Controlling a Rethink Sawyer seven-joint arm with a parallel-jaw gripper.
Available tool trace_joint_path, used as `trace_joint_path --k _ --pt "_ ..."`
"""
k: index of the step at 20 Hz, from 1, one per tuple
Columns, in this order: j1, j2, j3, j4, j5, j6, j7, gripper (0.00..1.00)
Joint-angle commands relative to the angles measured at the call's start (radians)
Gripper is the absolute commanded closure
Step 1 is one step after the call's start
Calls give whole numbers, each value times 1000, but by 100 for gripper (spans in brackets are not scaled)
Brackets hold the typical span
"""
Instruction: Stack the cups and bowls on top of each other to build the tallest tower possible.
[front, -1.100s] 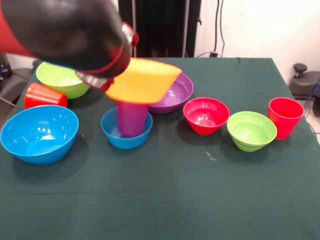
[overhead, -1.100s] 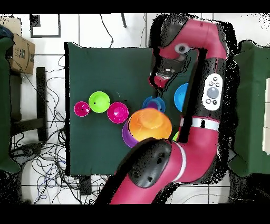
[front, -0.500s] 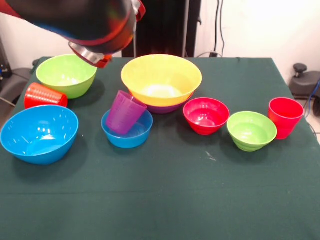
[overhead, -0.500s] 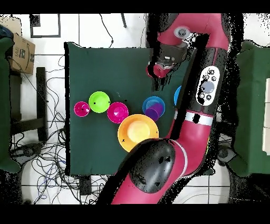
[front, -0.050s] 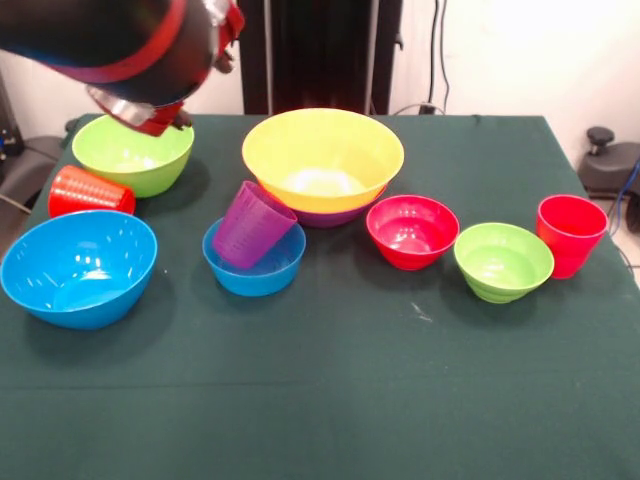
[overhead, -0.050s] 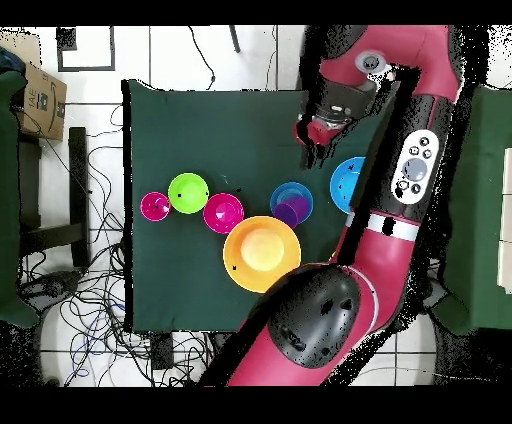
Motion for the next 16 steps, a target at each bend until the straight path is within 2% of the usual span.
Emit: trace_joint_path --k 1,2,3,4,5,7,8,9,12,14,16 --pt "-47 115 -56 140 19 -430 1 0" --pt "-49 131 -67 144 18 -478 18 0" --pt "-57 157 -81 160 33 -580 51 0" --pt "-59 172 -87 164 42 -625 66 0" --pt "-61 192 -100 174 52 -711 99 0" --pt "-55 220 -116 170 58 -790 149 0" --pt "-55 231 -113 162 65 -793 157 0" --pt "-62 251 -93 146 95 -785 168 0" --pt "-69 280 -44 93 145 -656 152 0" --pt "-59 275 -15 45 129 -503 115 0" --pt "-43 257 75 -29 49 -313 95 0"
